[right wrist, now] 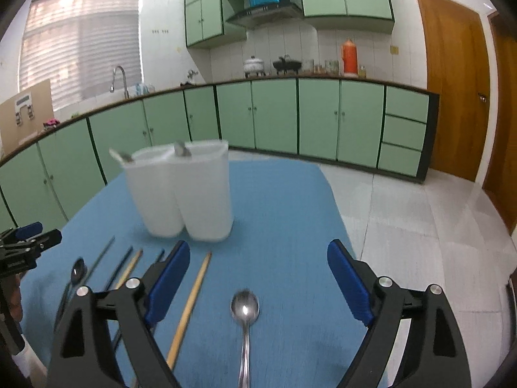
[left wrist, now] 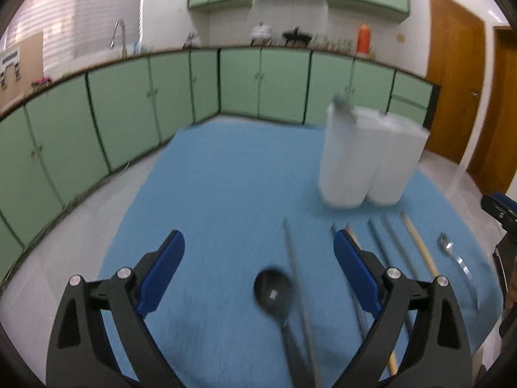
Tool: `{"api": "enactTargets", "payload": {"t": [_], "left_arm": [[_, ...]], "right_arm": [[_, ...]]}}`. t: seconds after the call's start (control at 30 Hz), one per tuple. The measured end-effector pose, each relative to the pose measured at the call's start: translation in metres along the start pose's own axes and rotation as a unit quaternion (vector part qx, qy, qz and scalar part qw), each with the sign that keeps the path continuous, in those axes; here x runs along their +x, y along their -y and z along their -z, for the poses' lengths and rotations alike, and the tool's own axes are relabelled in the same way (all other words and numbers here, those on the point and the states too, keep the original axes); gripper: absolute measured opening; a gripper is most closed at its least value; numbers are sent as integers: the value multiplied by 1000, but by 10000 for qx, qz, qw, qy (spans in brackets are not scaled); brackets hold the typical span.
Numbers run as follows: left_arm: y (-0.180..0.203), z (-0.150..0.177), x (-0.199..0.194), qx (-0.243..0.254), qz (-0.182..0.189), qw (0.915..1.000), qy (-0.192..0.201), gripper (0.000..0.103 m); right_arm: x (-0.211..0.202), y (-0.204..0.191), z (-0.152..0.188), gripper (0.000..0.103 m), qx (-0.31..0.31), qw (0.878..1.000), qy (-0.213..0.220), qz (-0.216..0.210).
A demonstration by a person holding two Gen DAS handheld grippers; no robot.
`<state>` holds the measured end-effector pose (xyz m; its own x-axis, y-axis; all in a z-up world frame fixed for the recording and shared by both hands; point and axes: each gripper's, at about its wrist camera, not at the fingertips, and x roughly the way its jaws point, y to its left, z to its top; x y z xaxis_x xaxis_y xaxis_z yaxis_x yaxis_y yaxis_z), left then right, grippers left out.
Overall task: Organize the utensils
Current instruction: 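Open both tools and withdraw them from the holder, then grasp the black plastic spoon with the left tool while the right tool grasps a silver spoon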
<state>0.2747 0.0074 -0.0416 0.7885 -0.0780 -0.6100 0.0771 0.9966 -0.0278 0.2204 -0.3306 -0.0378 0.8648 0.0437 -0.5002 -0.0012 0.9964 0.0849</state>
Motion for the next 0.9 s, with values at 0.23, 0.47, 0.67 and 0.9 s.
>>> {"api": "enactTargets", "payload": {"t": [0.23,0.47,0.67,0.9], "left_arm": [[-8,20,13,-84,-130,9984,-545,74],[-10,24,30,-136,-159,9963,-835,65],[-7,24,40,-120,-128,9954,-938,64],[-5,18,46,-188,-123,9949,-978,65]], "right_arm": [[2,-5,21,85,-41,9998,-217,1],[8,-7,28,85,-128,9992,-364,57],[13,-7,29,85,-153,9990,-407,52],[16,-9,30,85,-160,9990,-413,38]]}}
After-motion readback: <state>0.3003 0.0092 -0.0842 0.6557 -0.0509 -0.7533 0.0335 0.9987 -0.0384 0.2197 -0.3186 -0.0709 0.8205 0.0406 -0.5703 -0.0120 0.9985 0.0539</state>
